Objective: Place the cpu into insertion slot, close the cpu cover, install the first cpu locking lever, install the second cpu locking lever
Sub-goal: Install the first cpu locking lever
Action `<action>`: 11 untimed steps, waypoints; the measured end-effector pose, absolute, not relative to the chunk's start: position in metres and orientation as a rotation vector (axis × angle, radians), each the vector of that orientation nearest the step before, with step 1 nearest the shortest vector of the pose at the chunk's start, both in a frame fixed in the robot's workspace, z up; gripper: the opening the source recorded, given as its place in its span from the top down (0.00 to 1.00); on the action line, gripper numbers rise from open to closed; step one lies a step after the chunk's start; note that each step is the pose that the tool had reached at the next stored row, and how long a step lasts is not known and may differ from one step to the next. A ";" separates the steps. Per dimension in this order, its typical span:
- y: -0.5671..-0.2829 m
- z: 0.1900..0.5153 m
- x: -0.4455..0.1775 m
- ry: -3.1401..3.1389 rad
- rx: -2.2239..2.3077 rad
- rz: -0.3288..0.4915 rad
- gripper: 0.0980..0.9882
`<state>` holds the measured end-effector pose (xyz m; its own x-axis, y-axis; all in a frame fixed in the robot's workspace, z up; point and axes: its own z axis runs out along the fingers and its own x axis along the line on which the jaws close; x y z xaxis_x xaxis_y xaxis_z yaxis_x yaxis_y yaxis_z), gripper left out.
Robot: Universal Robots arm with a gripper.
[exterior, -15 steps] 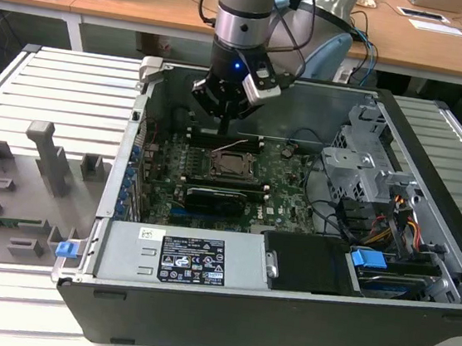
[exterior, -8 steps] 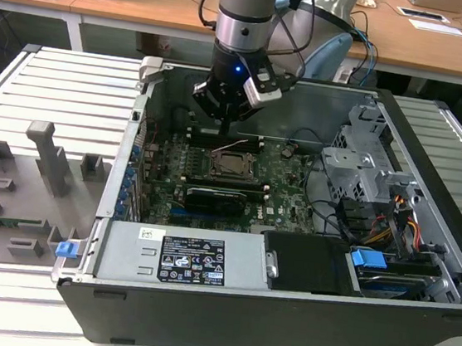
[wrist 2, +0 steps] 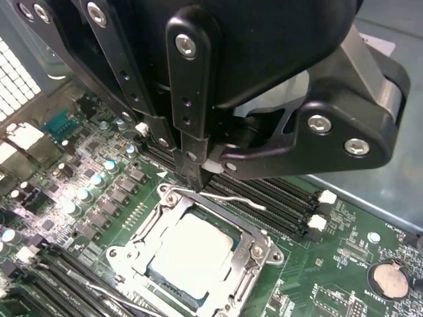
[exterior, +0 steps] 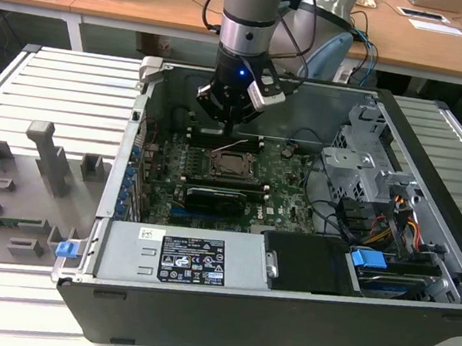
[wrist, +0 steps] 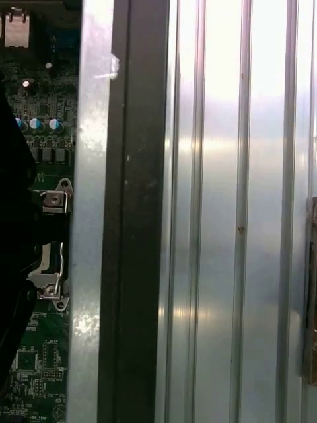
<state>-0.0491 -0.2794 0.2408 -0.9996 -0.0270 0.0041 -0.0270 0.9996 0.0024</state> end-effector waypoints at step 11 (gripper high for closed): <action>-0.278 0.231 -0.043 -3.137 0.045 -0.004 0.99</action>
